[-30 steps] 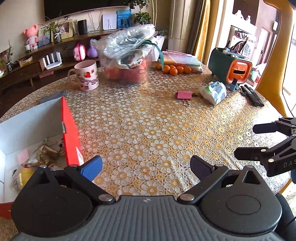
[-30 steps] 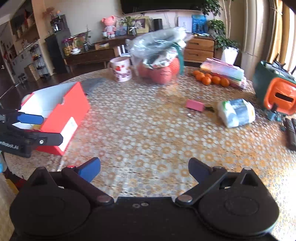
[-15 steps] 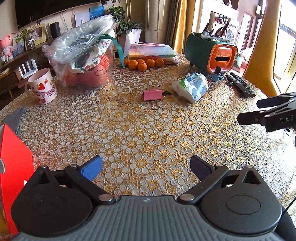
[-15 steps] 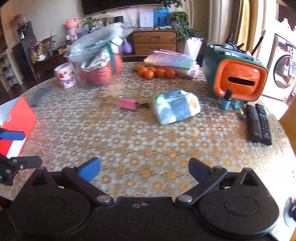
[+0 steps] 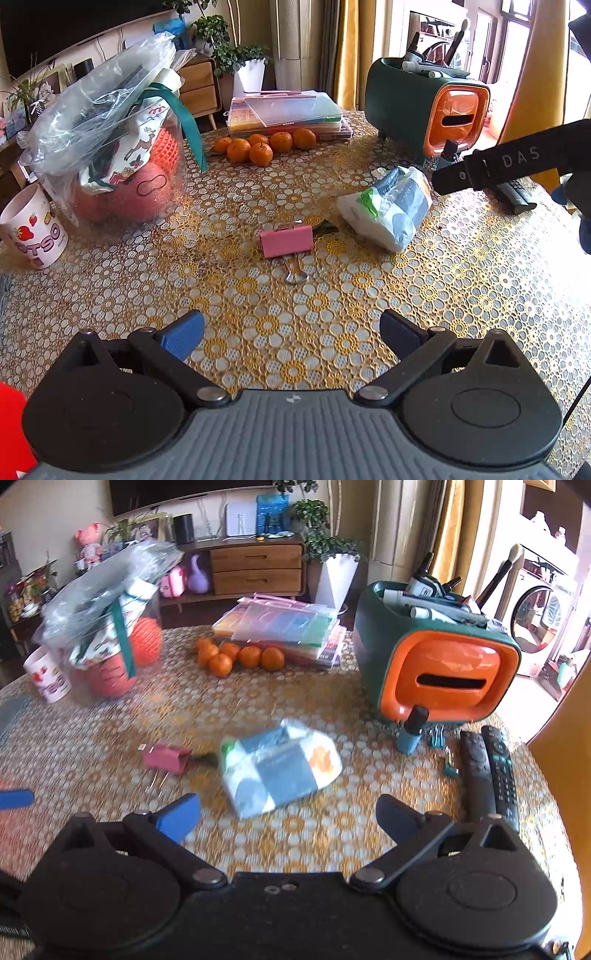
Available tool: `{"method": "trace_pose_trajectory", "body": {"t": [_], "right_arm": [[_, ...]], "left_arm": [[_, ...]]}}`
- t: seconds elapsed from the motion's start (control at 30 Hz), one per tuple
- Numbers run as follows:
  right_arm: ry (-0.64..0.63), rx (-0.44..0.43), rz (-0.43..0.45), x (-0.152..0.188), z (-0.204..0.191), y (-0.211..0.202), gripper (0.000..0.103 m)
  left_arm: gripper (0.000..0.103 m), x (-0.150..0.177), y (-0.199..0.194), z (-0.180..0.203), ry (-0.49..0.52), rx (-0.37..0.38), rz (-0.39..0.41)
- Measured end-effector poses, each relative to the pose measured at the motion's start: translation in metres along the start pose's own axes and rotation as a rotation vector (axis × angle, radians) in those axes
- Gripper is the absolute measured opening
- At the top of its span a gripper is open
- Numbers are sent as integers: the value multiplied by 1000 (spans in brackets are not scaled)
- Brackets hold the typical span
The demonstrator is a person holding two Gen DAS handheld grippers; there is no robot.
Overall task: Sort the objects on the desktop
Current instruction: 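Withdraw both open tools from the shoebox toward the remaining table items, then grasp the pink binder clip with the left tool while the right tool grasps the white tissue pack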
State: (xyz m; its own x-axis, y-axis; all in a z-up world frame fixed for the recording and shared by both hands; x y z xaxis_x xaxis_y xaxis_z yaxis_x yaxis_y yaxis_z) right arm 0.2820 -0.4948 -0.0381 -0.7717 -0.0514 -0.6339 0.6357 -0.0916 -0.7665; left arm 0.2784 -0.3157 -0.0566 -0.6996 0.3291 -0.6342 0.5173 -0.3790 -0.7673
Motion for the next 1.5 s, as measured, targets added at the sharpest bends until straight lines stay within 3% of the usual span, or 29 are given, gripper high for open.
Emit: {"method": "trace_pose_trajectory", "body": {"t": [0.23,0.57,0.8,1.37,1.5], "right_arm": [[104,52,-23,-30,18,39,101],[198,123,-88,-36,25,84,101],[270,113,-134,-34,26,106,101],[301,96,-209,-14,5,129,96],[307,86,-208,-12,3,127,93]], "left_arm": [[102,-19,36,-2,-9,-8,-3],[102,-34,72,-4,-22,-30,10],[102,-38,90,-1,-43,-28,20],[100,-44,119,3,-19,-43,23],[93,-44,122,3,-43,-32,16]]}}
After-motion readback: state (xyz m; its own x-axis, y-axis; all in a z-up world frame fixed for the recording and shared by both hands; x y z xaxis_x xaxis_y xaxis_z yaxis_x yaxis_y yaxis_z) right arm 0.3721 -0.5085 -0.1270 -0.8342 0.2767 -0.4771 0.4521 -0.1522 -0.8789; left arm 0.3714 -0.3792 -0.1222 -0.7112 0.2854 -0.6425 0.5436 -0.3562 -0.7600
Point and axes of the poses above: each gripper's, at about its wrist camera, not at the fingertips, and y roughly the way its jaws point, z to its right, x to its underside, the point moved 4 cm from there along y, roughly the way its jaws point, and after that the axes turned 10 degrees about -y, right-handed, at the moved point
